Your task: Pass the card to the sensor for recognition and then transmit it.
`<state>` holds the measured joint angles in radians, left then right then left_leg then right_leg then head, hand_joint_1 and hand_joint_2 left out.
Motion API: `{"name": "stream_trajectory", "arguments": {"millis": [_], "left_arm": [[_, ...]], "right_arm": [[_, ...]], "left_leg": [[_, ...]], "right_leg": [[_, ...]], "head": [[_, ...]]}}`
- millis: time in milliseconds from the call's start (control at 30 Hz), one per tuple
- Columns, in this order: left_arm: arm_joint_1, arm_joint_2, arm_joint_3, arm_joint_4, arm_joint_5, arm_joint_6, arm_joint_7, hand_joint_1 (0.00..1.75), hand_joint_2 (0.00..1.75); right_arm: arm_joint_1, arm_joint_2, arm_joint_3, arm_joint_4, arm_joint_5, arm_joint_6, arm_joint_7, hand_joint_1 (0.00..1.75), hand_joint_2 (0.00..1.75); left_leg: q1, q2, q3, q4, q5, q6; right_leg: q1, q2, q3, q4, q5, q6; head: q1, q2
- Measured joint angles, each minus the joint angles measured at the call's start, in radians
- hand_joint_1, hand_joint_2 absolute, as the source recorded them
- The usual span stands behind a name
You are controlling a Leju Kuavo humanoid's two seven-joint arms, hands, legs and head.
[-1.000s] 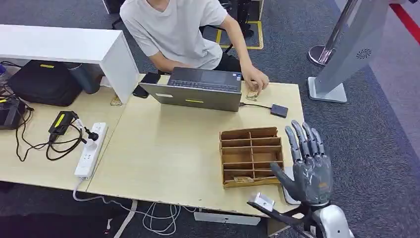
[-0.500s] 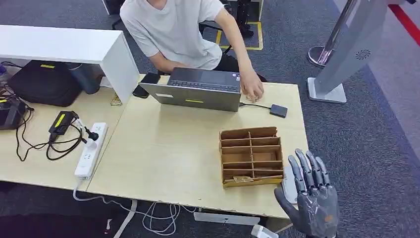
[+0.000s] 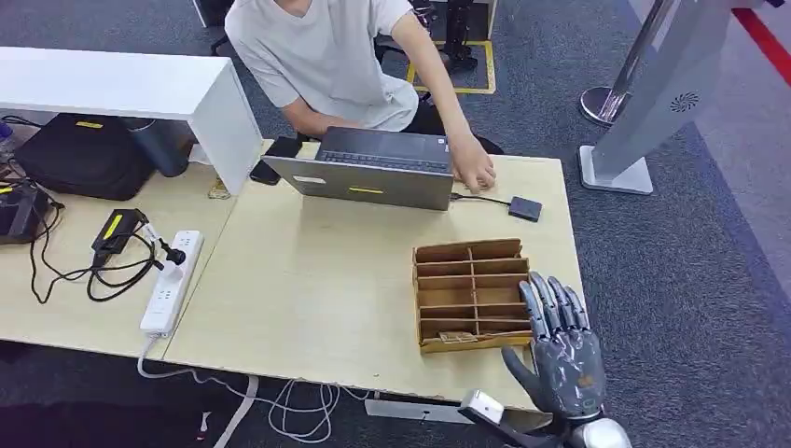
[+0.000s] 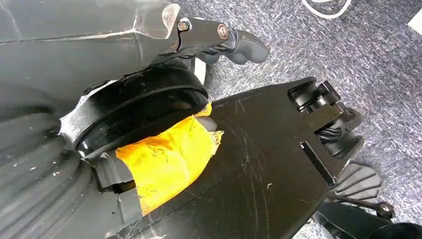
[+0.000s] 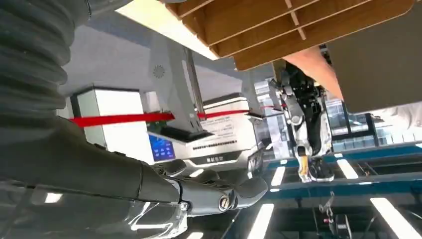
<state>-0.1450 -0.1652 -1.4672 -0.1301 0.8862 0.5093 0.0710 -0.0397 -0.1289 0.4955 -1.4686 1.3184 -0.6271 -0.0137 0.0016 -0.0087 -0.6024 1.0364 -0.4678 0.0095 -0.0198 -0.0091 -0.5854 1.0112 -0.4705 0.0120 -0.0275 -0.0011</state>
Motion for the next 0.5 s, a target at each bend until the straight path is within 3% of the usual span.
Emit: {"name": "stream_trajectory", "arguments": {"millis": [500], "left_arm": [[0.000, 0.000, 0.000, 0.000, -0.002, 0.000, -0.005, 0.00, 1.75]], "right_arm": [[-0.041, 0.050, 0.032, 0.109, -0.031, -0.001, -0.006, 0.00, 1.75]], "left_leg": [[0.000, 0.000, 0.000, 0.000, 0.000, 0.000]], "right_leg": [[0.000, 0.000, 0.000, 0.000, 0.000, 0.000]], "head": [[0.000, 0.000]]}}
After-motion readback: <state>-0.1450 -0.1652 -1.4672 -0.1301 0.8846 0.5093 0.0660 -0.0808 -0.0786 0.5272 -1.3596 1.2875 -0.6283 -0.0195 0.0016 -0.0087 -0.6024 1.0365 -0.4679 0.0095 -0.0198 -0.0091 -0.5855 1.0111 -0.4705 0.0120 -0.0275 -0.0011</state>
